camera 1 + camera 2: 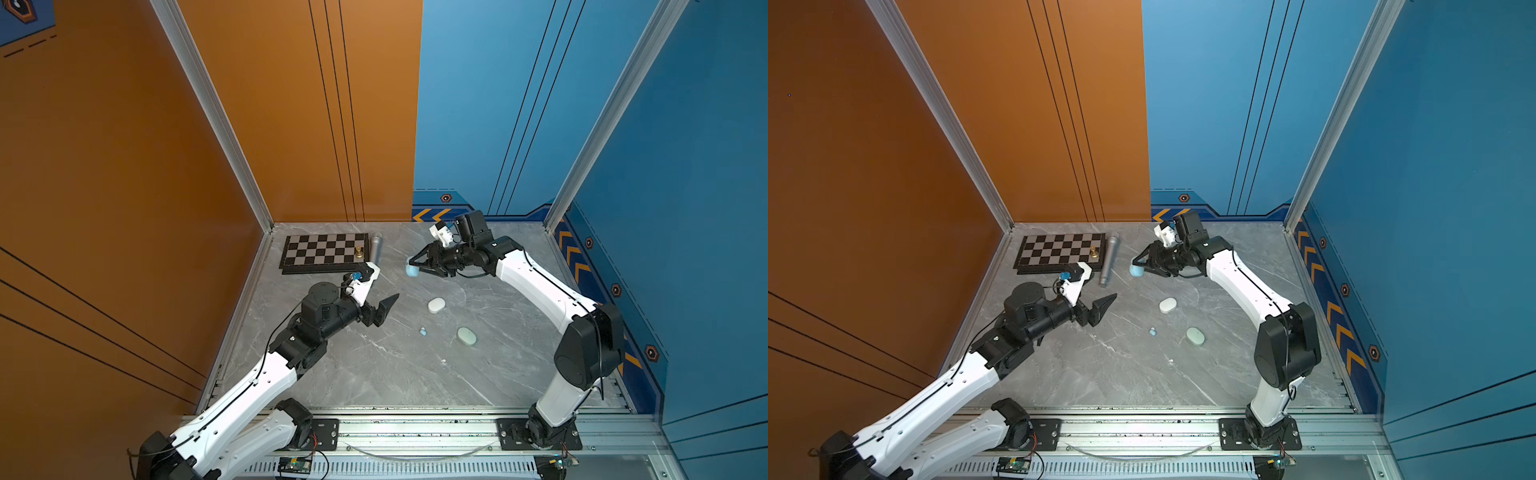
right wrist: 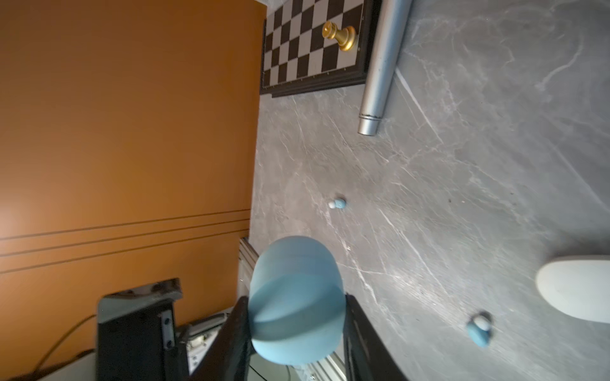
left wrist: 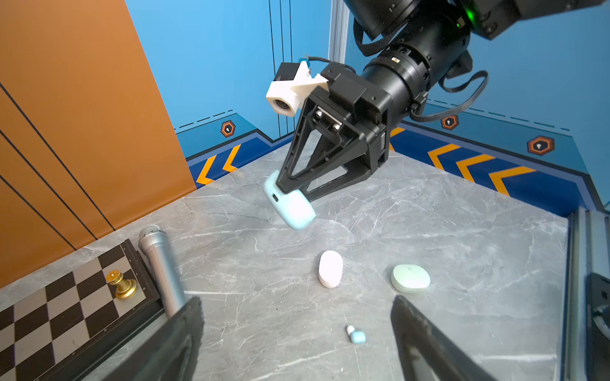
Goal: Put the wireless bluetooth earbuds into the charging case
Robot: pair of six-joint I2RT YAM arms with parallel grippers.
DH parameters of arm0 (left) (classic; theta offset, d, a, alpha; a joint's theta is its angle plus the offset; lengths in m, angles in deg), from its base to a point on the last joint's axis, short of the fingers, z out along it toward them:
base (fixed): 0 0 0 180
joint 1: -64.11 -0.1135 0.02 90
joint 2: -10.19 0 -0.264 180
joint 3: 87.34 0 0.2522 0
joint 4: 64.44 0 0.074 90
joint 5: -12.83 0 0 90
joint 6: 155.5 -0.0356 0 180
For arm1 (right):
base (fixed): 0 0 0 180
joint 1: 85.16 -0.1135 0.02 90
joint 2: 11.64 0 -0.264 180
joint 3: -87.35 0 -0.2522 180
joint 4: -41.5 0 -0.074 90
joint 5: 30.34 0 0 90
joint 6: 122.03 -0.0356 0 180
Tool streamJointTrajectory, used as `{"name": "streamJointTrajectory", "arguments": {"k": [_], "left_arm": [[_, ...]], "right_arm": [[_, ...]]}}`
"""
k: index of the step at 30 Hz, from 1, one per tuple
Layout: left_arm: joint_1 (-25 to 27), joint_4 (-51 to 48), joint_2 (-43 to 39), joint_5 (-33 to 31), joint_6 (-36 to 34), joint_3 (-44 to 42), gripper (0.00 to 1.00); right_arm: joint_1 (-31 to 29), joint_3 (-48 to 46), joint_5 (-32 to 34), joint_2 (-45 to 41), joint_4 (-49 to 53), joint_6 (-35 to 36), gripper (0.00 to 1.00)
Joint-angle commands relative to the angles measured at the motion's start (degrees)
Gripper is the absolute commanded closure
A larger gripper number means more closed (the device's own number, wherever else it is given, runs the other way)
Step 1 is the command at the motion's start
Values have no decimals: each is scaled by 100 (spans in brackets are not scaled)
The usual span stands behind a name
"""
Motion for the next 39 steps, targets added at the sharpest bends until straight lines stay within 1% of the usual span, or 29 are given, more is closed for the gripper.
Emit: {"name": "streamJointTrajectory", "arguments": {"k": [1, 4, 8, 9, 11, 13, 18, 23, 26, 29, 34, 39], "left_arm": [[26, 1230, 362, -463, 340, 101, 11], [27, 1821, 751, -751, 604, 233, 13], [58, 2263, 1187, -777, 897, 464, 12], [66, 2313, 1281, -783, 946, 519, 17], [95, 2410, 1440, -781, 1011, 606, 20], [106, 2458, 1567, -787, 1044, 700, 25], [111, 2700, 1756, -913, 1186, 795, 31], [110, 2759, 1887, -923, 1268, 876, 36], [112, 2781, 1980, -895, 1314, 927, 38], [108, 2803, 2061, -874, 1347, 930, 40], [99, 2802, 2059, -941, 1356, 890, 41], [61, 2798, 2089, -934, 1348, 886, 54]], "right_arm": [[33, 247, -240, 112, -1333, -1846, 73], [27, 226, -301, 155, -1861, -2491, 73], [14, 142, -424, 172, -2550, -3088, 73], [6, 115, -460, 171, -2657, -3155, 73], [-10, 110, -559, 169, -2695, -3157, 74], [-13, 40, -656, 121, -2724, -3150, 74], [-41, -231, -812, -2, -2956, -3212, 74], [-89, -441, -901, -101, -3384, -3434, 75], [-127, -502, -921, -158, -3489, -3462, 76], [-144, -615, -944, -176, -3883, -3703, 76], [-169, -689, -945, -218, -4169, -3873, 77], [-206, -690, -975, -204, -4258, -3932, 77]]}}
